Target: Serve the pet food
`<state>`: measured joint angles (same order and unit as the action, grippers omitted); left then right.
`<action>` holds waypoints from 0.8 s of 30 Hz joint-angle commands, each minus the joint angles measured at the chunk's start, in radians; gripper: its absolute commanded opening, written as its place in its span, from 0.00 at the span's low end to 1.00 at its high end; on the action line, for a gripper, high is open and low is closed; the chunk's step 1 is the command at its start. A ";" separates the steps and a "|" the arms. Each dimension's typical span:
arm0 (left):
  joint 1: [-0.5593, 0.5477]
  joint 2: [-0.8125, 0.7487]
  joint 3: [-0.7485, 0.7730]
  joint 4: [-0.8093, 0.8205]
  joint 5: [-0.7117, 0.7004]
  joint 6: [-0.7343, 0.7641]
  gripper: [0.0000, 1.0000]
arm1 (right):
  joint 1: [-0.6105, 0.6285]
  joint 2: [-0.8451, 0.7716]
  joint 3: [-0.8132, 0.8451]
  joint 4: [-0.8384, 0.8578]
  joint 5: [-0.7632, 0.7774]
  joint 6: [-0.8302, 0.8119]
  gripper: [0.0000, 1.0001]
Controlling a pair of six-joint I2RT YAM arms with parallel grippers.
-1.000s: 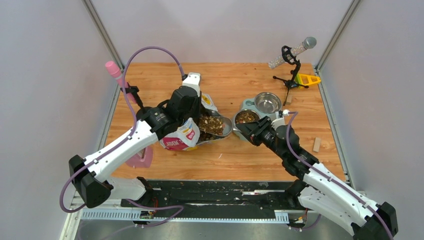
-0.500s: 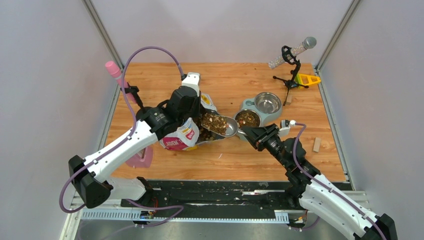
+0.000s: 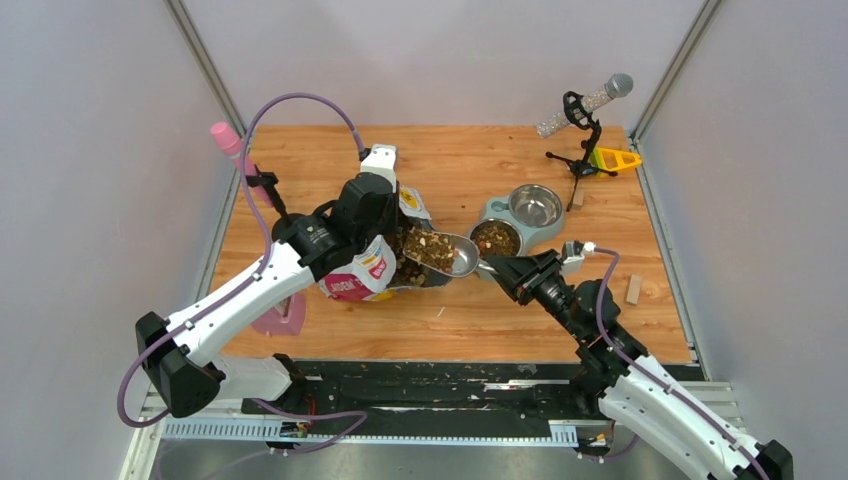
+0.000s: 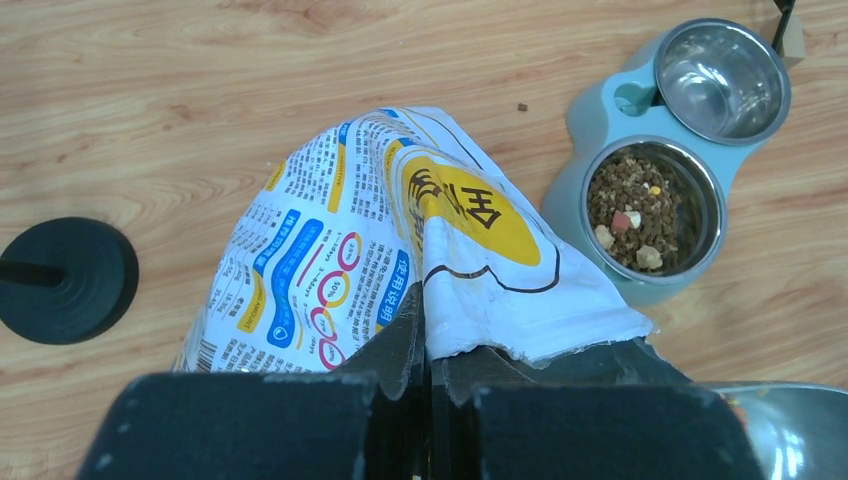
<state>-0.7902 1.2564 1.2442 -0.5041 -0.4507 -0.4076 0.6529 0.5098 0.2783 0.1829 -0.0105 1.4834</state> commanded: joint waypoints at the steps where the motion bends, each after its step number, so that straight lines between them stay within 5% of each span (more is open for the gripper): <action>1: 0.005 -0.064 0.031 0.094 -0.075 -0.027 0.00 | -0.006 -0.062 0.090 -0.021 -0.005 0.000 0.00; 14: 0.006 -0.027 0.062 0.058 -0.092 -0.031 0.00 | -0.006 -0.220 0.202 -0.282 0.164 -0.084 0.00; 24: 0.006 -0.051 0.053 0.061 -0.090 -0.026 0.00 | -0.006 -0.188 0.270 -0.447 0.362 -0.078 0.00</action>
<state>-0.7902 1.2587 1.2442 -0.5049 -0.4805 -0.4179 0.6510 0.3073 0.4984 -0.2501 0.2298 1.3956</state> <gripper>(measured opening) 0.007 0.265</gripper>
